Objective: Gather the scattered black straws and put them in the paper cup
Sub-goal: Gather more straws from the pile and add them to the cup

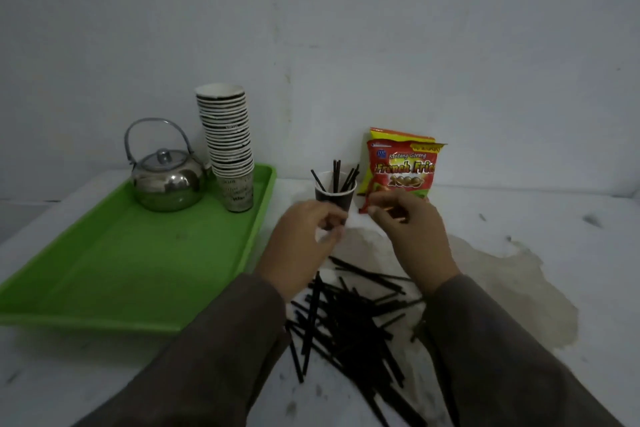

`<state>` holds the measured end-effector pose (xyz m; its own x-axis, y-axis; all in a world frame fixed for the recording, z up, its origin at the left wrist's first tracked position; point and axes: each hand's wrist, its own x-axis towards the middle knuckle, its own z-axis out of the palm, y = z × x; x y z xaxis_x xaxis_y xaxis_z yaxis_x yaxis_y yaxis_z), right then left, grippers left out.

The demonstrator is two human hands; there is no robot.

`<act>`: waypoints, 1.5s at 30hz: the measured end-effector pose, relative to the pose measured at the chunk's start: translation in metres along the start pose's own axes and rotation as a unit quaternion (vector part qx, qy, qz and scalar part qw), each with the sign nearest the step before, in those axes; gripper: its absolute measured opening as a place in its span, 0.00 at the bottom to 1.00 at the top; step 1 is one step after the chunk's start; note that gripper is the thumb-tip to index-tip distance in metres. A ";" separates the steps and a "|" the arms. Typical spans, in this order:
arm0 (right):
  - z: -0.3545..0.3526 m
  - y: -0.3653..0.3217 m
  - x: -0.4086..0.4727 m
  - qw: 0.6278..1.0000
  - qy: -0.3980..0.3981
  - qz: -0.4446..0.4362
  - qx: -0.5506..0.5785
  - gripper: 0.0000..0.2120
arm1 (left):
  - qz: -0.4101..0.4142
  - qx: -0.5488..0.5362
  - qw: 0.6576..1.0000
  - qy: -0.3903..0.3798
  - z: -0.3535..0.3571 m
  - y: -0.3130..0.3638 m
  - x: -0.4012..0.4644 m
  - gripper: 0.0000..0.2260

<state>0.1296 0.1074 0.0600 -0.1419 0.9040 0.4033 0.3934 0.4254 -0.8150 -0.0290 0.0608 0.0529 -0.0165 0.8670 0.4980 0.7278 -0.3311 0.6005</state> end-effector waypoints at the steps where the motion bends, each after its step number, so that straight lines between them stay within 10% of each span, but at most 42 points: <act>1: -0.005 0.003 -0.016 1.000 -0.011 0.009 0.001 0.05 | 0.008 0.005 0.999 -0.046 0.005 0.004 -0.017 0.08; 5: -0.020 0.015 -0.066 0.998 -0.023 0.055 0.011 0.06 | 0.017 0.038 0.987 -0.157 0.028 0.013 -0.068 0.10; 30: -0.056 0.071 -0.091 0.949 0.010 0.136 -0.283 0.11 | 0.084 0.211 0.969 -0.098 0.063 0.019 -0.090 0.12; 45: -0.026 0.058 -0.084 0.884 -0.010 0.096 -0.456 0.20 | 0.036 -0.067 0.991 0.110 0.037 0.042 -0.076 0.10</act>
<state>0.1882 0.0550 -0.0103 -0.0041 0.9603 0.2790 0.9802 0.0591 -0.1889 0.0280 -0.0050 0.0175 -0.1276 0.7414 0.6588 0.6358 -0.4486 0.6281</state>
